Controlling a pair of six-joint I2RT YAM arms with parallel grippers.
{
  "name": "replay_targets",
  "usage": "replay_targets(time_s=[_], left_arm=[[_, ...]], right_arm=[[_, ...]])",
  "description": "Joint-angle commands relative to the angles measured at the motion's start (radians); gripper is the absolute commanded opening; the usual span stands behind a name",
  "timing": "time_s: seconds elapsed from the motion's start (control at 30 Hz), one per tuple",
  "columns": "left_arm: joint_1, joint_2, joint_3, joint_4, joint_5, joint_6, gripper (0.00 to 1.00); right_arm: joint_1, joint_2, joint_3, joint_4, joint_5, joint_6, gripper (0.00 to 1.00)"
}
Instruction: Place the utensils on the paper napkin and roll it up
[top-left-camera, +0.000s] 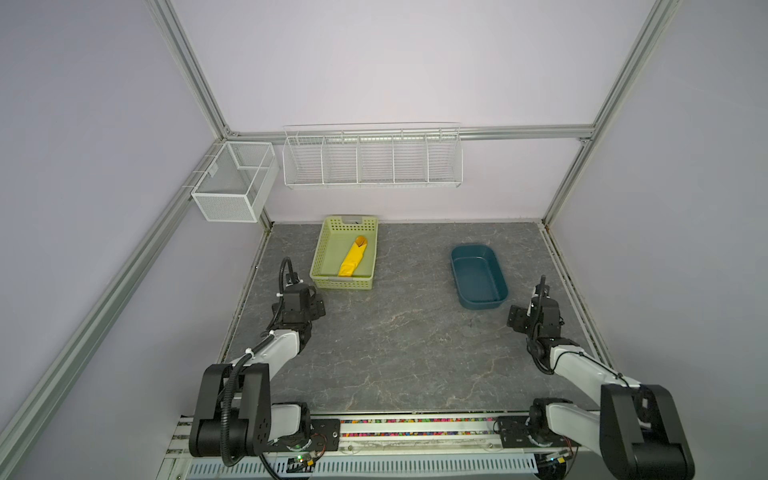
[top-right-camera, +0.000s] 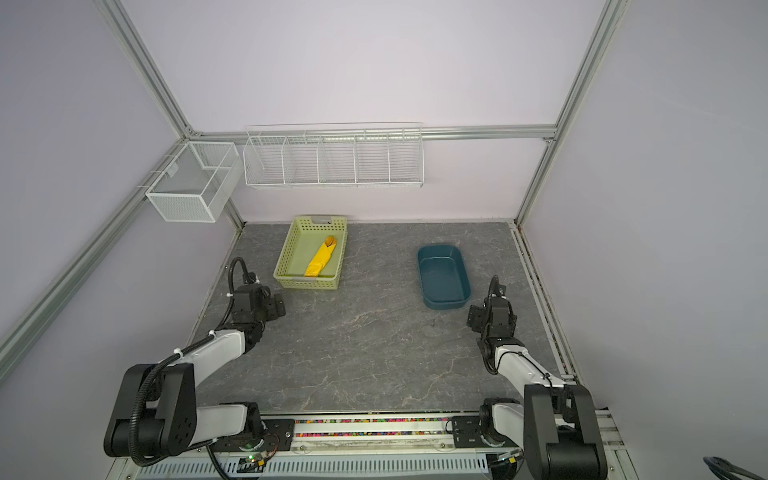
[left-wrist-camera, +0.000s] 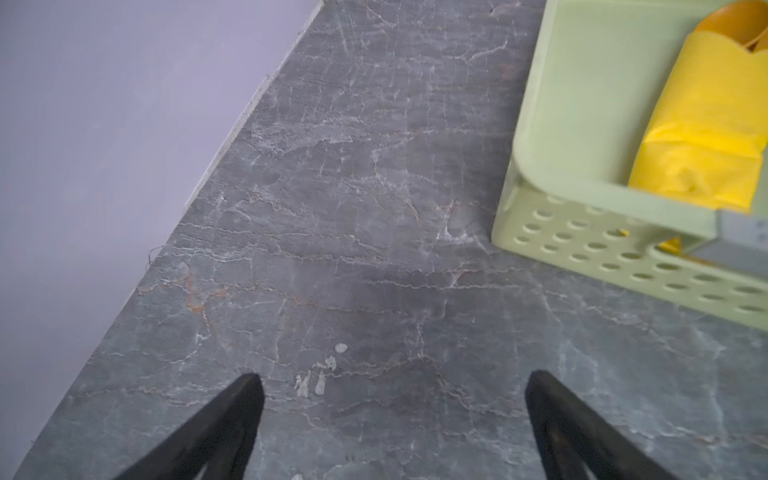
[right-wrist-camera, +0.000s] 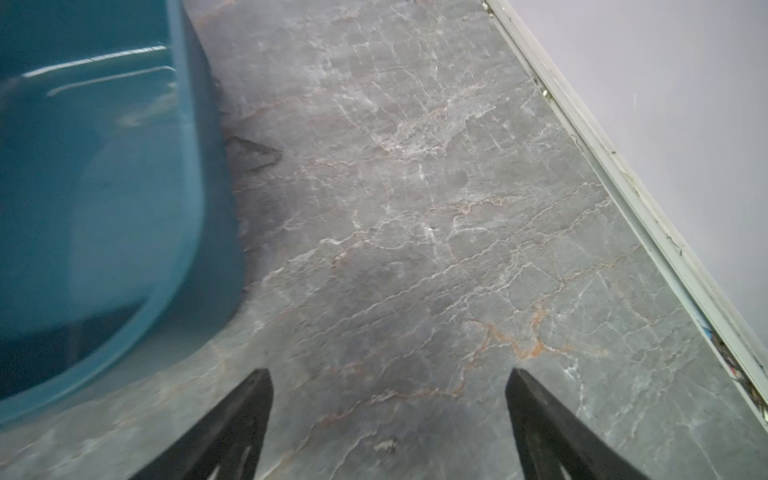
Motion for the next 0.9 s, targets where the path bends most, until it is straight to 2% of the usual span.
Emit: replay_targets(time_s=[0.0, 0.1, 0.17, 0.2, 0.23, 0.3, 0.37, 0.43, 0.5, 0.57, 0.87], left_arm=[[0.007, 0.026, -0.003, 0.358, 0.056, 0.069, 0.99], [0.023, 0.103, -0.020, 0.483, 0.147, 0.055, 0.99], [0.031, 0.180, -0.050, 0.599, 0.174, 0.057, 0.99], [0.036, 0.223, -0.077, 0.706, 0.189, 0.063, 0.99], [0.042, 0.215, -0.086, 0.721, 0.213, 0.063, 0.99], [0.047, 0.183, -0.044, 0.579, 0.228, 0.058, 0.99], [0.047, 0.192, -0.049, 0.601, 0.231, 0.062, 0.99], [0.047, 0.217, -0.074, 0.686, 0.231, 0.065, 0.99], [0.047, 0.208, -0.067, 0.662, 0.231, 0.064, 0.99], [0.047, 0.213, -0.068, 0.667, 0.232, 0.064, 0.99], [0.047, 0.218, -0.072, 0.686, 0.230, 0.065, 0.99]], right_arm=[[-0.039, 0.092, 0.010, 0.423, -0.068, -0.052, 0.91], [-0.075, 0.209, 0.049, 0.505, -0.163, -0.057, 0.93], [-0.065, 0.205, 0.069, 0.452, -0.210, -0.086, 0.94], [-0.063, 0.220, 0.056, 0.499, -0.237, -0.098, 0.94], [-0.059, 0.222, 0.055, 0.503, -0.247, -0.111, 0.93], [-0.023, 0.258, 0.054, 0.529, -0.221, -0.144, 0.92], [-0.003, 0.356, 0.009, 0.746, -0.203, -0.170, 0.88], [0.001, 0.296, 0.051, 0.554, -0.178, -0.159, 0.88], [0.014, 0.338, 0.016, 0.704, -0.146, -0.173, 0.88], [0.016, 0.305, 0.054, 0.572, -0.160, -0.169, 0.88], [0.010, 0.316, 0.052, 0.591, -0.198, -0.181, 0.88]])
